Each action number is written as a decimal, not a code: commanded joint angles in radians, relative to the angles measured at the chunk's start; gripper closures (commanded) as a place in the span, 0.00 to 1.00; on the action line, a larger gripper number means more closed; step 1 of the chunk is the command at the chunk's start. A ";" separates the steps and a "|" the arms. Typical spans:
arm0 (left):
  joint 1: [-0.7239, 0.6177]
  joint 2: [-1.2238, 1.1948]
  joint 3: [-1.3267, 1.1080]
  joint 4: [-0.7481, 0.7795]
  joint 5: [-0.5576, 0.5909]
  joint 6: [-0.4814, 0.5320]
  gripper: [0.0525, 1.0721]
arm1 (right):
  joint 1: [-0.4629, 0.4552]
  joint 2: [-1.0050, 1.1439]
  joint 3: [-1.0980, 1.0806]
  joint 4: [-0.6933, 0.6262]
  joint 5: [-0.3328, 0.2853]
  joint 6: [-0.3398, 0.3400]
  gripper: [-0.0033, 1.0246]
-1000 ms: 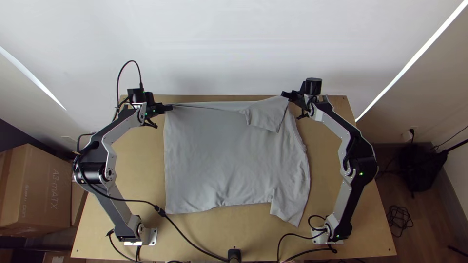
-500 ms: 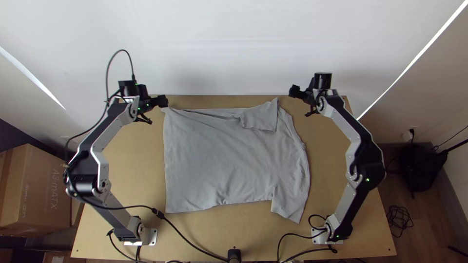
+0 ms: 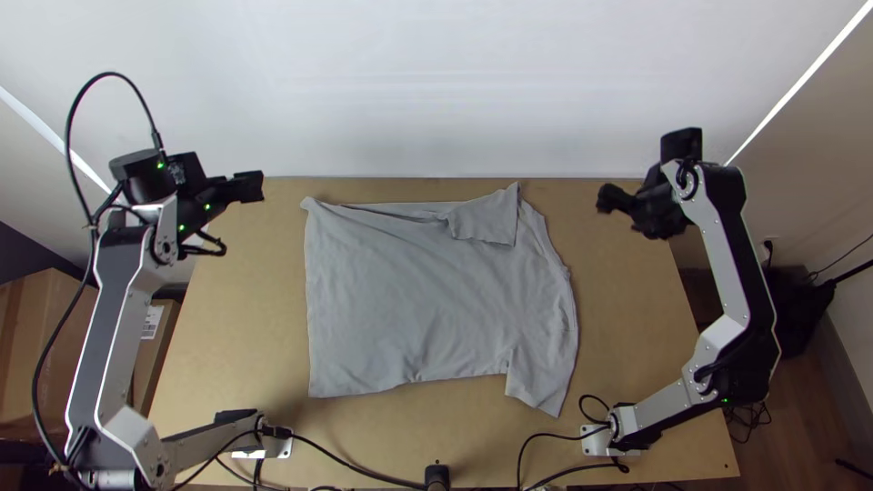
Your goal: Fold the t-shirt
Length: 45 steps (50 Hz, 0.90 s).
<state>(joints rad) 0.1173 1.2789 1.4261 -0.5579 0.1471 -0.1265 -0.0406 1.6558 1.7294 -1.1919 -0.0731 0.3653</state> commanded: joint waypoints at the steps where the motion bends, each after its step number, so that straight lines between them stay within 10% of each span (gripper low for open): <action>1: 0.005 -0.078 -0.038 -0.048 0.011 0.008 0.04 | -0.031 -0.056 -0.131 -0.106 -0.014 -0.097 0.04; 21: -0.004 -0.228 -0.073 -0.168 0.011 -0.001 0.04 | -0.200 -0.169 -0.605 -0.097 -0.298 -0.480 0.10; 45: 0.005 -0.312 -0.119 -0.203 0.011 -0.021 0.04 | -0.154 -0.149 -0.860 0.181 -0.310 -0.508 0.36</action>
<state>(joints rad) 0.1173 0.9905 1.3304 -0.7509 0.1497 -0.1314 -0.2214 1.4994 0.9134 -1.0313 -0.3756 -0.1284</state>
